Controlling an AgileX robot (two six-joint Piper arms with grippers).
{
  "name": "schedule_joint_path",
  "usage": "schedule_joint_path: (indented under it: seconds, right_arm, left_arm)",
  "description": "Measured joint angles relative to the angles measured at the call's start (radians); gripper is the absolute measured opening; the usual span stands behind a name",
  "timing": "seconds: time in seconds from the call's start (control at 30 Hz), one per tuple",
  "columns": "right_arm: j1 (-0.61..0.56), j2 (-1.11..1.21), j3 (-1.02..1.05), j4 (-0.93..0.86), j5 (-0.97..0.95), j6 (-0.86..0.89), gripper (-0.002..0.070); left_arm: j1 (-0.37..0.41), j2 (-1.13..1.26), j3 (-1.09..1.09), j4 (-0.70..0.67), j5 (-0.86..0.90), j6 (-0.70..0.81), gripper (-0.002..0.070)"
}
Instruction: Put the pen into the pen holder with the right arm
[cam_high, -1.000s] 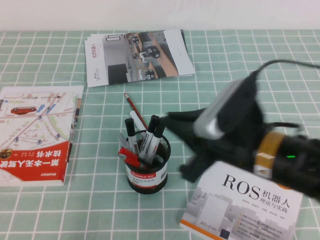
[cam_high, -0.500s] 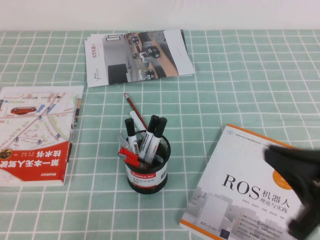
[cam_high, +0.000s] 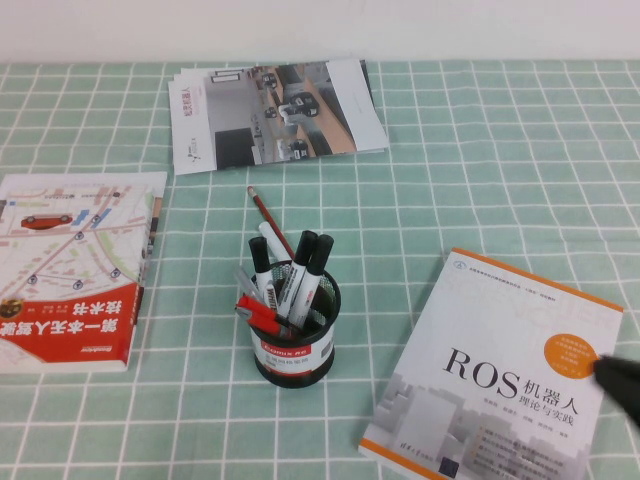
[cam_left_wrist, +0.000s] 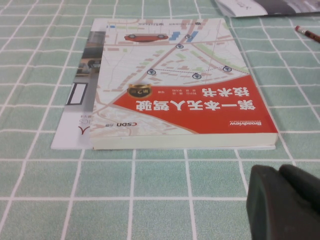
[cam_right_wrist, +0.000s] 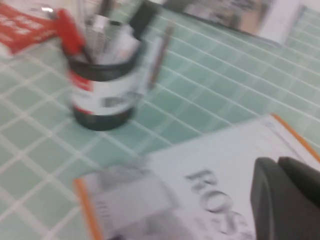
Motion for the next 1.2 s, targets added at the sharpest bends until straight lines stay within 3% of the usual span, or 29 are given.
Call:
schedule_joint_path:
  seconds: [0.33, 0.47, 0.77, 1.2]
  right_arm:
    - [-0.49, -0.264, 0.256, 0.033, -0.185, 0.0, -0.0019]
    - [-0.584, -0.361, 0.322, 0.033, -0.244, 0.0, -0.0019]
    - [-0.601, -0.583, 0.326, 0.033, -0.138, 0.031, -0.0019]
    - [-0.595, -0.592, 0.326, 0.1, -0.083, 0.006, -0.0019]
  left_arm:
    - [0.0, 0.0, 0.0, 0.0, 0.0, 0.0, -0.0004]
    - [0.0, 0.0, 0.0, 0.0, 0.0, 0.0, -0.0004]
    - [0.0, 0.0, 0.0, 0.0, 0.0, 0.0, -0.0004]
    - [0.0, 0.0, 0.0, 0.0, 0.0, 0.0, -0.0004]
